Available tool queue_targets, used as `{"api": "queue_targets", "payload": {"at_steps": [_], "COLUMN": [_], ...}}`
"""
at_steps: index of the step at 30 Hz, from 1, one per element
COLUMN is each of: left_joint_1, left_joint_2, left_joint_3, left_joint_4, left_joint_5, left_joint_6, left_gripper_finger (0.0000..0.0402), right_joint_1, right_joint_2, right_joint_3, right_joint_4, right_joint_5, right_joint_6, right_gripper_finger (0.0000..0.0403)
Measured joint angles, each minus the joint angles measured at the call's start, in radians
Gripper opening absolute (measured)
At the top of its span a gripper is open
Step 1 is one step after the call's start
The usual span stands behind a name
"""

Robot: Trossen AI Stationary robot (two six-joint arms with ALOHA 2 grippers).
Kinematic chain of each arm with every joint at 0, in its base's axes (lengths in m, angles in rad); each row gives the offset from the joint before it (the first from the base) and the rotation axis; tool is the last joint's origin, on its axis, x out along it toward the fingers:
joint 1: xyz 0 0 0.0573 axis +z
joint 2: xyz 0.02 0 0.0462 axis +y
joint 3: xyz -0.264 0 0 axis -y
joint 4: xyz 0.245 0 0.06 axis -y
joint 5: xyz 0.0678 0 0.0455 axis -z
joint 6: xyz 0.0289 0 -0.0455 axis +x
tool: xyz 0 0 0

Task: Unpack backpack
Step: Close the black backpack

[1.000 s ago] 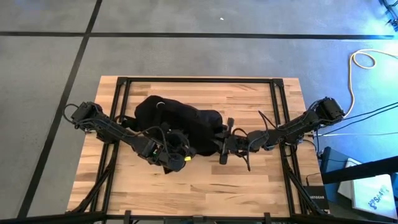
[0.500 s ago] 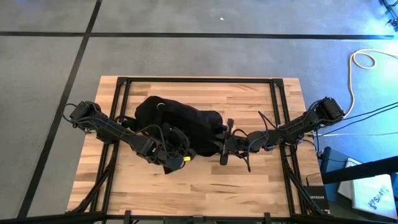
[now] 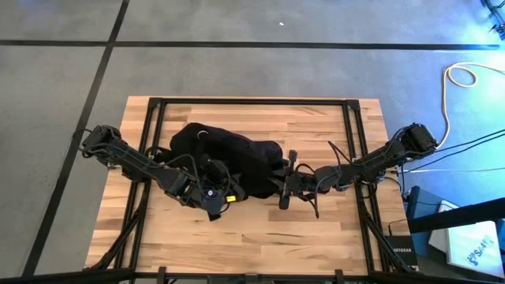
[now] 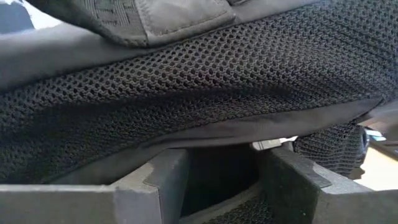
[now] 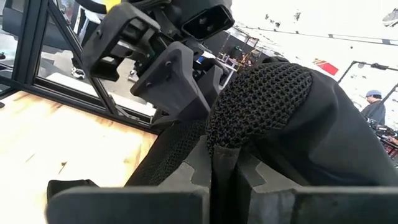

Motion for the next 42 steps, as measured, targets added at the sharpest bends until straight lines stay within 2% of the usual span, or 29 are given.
{"api": "queue_targets", "payload": {"at_steps": [5, 10, 15, 21, 24, 28, 32, 36, 42], "left_joint_1": [0.01, 0.006, -0.011, -0.026, -0.026, -0.004, -0.005, -0.015, -0.025], "left_joint_2": [0.0, -0.019, -0.026, -0.027, -0.029, -0.035, -0.035, -0.034, -0.034], "left_joint_3": [0.0, 0.0, 0.0, 0.0, 0.0, 0.0, 0.0, 0.0, 0.0], "left_joint_4": [-0.003, -0.002, 0.0, 0.007, 0.009, 0.037, 0.072, 0.077, 0.056], "left_joint_5": [0.057, 0.099, 0.178, 0.229, 0.246, 0.323, 0.319, 0.269, 0.261], "left_joint_6": [-0.03, 0.027, 0.097, 0.261, 0.261, 0.216, 0.272, 0.382, 0.548], "left_gripper_finger": [0.0174, 0.0168, 0.0145, 0.0109, 0.0094, 0.0077, 0.005, 0.0008, 0.0018], "right_joint_1": [0.0, 0.001, 0.001, 0.001, 0.0, 0.0, -0.001, -0.002, -0.001], "right_joint_2": [0.0, 0.0, 0.0, 0.0, 0.0, 0.0, 0.0, 0.0, 0.002], "right_joint_3": [0.0, 0.0, -0.001, -0.001, -0.001, -0.001, -0.001, -0.001, -0.001], "right_joint_4": [-0.006, -0.007, -0.011, -0.021, -0.038, -0.045, -0.051, -0.056, -0.059], "right_joint_5": [0.0, -0.002, 0.0, 0.0, 0.0, 0.0, 0.0, 0.0, -0.008], "right_joint_6": [0.0, -0.009, -0.048, -0.063, -0.063, -0.064, -0.064, -0.069, -0.089], "right_gripper_finger": [0.0, 0.0, 0.0, 0.0, 0.0, 0.0, 0.0, 0.0, 0.0]}}
